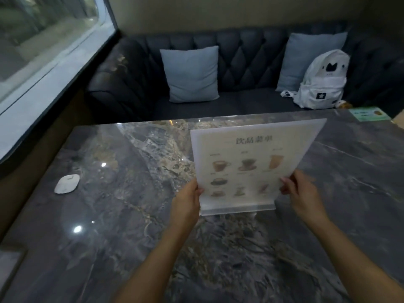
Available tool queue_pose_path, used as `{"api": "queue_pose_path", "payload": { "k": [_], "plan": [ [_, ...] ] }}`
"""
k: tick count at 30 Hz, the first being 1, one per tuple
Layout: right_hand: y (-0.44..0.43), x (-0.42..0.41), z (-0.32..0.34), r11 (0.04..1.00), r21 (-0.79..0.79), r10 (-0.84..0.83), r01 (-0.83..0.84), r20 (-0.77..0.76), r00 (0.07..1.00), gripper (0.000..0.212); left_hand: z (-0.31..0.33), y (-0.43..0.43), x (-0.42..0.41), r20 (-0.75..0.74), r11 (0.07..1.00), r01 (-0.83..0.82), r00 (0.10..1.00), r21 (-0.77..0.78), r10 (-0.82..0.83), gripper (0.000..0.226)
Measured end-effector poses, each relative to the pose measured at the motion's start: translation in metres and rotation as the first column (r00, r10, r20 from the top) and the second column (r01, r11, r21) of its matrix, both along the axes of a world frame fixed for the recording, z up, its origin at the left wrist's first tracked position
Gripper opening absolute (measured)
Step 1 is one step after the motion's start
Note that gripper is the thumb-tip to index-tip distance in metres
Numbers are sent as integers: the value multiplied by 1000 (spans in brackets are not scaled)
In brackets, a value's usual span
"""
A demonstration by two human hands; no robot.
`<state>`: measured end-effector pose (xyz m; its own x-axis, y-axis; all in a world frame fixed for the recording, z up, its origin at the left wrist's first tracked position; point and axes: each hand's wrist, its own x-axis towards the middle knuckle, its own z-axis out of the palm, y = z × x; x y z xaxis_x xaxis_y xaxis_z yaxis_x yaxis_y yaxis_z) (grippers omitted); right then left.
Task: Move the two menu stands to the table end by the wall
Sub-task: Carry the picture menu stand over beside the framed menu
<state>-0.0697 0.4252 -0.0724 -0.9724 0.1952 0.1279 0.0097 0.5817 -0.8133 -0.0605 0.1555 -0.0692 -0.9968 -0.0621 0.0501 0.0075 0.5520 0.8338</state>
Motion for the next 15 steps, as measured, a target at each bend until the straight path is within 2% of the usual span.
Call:
{"api": "queue_pose_path", "payload": {
  "k": [5, 11, 15],
  "plan": [
    [-45, -23, 12, 989, 0, 150, -151, -91, 984, 11, 9, -39, 7, -56, 991, -131, 990, -35, 129, 17],
    [-126, -53, 22, 946, 16, 323, -322, -91, 942, 6, 17, -107, 22, -43, 945, -325, 945, -26, 323, 12],
    [-193, -68, 27, 913, -61, 400, -404, -75, 914, 11, 23, -160, 36, -59, 919, -395, 917, -10, 394, 14]
  ]
}}
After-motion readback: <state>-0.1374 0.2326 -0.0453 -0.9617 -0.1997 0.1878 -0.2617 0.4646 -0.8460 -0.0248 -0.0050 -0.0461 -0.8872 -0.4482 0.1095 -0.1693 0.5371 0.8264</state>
